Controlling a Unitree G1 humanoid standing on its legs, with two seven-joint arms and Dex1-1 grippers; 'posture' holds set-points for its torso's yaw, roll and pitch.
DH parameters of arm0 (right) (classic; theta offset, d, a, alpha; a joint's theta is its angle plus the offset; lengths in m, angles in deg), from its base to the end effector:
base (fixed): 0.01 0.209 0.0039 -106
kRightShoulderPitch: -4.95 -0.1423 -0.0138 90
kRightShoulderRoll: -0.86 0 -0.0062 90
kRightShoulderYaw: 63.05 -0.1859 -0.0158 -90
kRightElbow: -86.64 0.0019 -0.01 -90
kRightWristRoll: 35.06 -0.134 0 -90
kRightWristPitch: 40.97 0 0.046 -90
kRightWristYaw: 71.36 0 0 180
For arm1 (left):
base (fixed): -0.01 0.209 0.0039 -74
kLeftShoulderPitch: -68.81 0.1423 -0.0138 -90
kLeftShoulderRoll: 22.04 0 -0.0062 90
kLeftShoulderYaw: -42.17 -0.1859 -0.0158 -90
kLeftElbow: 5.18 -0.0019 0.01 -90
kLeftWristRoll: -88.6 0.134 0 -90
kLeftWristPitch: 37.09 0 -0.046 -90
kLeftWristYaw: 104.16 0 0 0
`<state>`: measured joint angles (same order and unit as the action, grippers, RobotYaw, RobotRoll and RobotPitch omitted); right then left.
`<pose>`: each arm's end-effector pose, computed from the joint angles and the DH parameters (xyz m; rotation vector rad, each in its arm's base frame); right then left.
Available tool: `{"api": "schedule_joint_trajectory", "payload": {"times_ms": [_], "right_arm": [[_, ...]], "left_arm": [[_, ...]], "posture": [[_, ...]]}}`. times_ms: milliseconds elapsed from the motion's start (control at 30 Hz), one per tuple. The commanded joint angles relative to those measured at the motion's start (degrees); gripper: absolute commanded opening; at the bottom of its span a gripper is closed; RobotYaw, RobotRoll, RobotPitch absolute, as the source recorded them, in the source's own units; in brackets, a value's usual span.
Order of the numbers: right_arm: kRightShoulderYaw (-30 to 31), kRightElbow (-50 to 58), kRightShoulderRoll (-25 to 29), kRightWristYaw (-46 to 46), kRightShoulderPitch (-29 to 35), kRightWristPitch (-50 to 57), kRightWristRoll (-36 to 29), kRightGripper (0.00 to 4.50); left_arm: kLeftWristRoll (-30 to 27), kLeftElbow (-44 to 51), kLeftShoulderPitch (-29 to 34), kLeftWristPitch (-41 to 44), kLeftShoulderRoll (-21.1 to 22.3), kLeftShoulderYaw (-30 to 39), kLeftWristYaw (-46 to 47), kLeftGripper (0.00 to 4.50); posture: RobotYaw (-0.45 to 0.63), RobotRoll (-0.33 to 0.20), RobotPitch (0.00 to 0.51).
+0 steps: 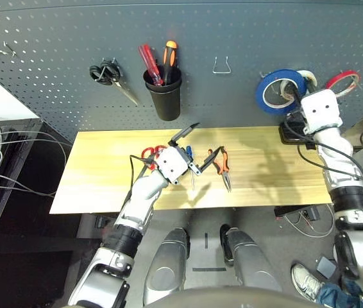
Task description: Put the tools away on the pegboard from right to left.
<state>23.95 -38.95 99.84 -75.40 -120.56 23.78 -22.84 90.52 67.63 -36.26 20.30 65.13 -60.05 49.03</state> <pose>0.3052 -0.2294 0.1290 -0.6242 -0.4127 0.0640 0.2400 0.1450 0.0638 0.3705 -0.4403 -0.7547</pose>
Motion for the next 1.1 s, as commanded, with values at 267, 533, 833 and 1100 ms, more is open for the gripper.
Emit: {"api": "schedule_joint_trajectory", "payload": {"times_ms": [267,533,833,1100], "right_arm": [[0.33,1.33,-0.08,-0.85,3.99,-3.66,-2.15,2.07],[0.19,20.82,1.34,-6.97,18.89,-2.37,-5.53,4.47],[4.26,18.78,-1.88,-15.61,23.20,10.56,-8.37,4.47],[4.08,8.66,-10.18,-15.27,13.22,26.32,-10.90,4.47]], "left_arm": [[-1.50,2.33,1.44,2.07,-0.23,-0.08,-1.22,4.50],[-0.52,1.83,1.27,4.52,0.52,-0.01,-0.83,4.50],[4.86,-1.32,-0.58,16.68,1.22,-1.29,1.12,4.50],[6.02,-1.48,-1.23,23.10,1.03,-0.83,2.07,4.50]], "posture": [[0.11,0.000,0.205],[0.09,0.000,0.214],[0.08,0.000,0.213],[0.10,0.000,0.216]]}}
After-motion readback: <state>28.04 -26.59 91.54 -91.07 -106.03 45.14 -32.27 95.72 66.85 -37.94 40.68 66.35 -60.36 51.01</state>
